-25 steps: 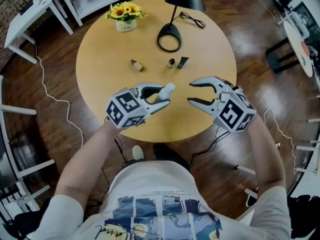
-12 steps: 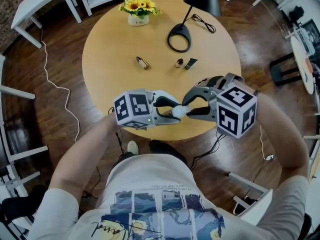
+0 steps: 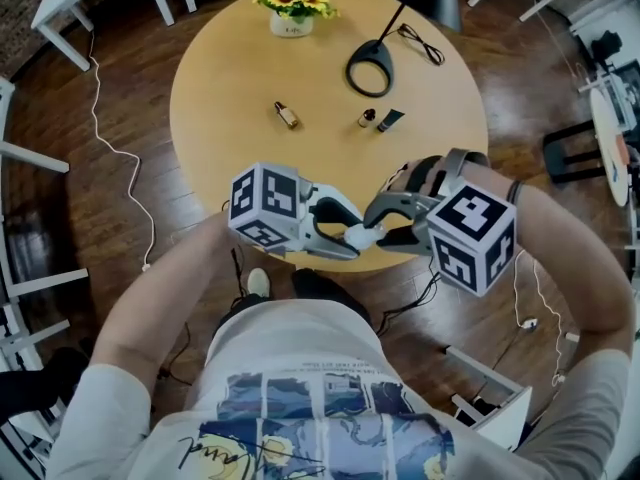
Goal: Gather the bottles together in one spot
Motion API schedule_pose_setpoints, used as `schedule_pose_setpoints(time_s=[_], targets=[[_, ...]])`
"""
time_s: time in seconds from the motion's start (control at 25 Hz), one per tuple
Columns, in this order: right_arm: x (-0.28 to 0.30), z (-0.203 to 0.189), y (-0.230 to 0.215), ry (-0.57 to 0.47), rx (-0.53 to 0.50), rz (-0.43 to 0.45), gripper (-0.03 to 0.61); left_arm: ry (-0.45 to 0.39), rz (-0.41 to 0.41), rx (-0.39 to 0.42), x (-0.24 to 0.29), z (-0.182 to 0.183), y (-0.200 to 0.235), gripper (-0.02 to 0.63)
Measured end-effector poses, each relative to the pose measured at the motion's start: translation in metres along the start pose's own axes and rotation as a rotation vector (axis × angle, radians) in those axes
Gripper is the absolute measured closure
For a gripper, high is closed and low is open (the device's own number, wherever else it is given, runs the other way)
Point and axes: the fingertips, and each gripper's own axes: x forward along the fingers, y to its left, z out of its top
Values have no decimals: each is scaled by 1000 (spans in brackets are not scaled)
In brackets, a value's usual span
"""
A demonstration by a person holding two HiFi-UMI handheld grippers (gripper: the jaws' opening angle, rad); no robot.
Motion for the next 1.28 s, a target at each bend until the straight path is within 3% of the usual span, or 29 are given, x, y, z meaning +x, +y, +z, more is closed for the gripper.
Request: schedule_pose_setpoints(time_s=[0.12,0.24,0.44,0.64,0.92,1.12,1.28], targets=[[2,1,-1,11,-36,11,437,-7,-24,-28,0,-2,-2,440],[6,-6,-5,20,-15,5,442,-22,19,-39,-2,-4,7,439],[6,-41,-24,50,89,-32,443,-14,283,-43,-23,-10,54,420],[3,-94,-66,86,291,-135,443,-64,547,-89,-63,-19,84,420],[-2,-147,-133,76,556,-238,445,-89,728,-158,-91,-39,89,420],[6,-187,-172,71,723,-279,445,21,910,-202,-110,-62,96,420],[16,-214,-193,74,842,-275,445,94,942,-196,-109,-65,99,420]])
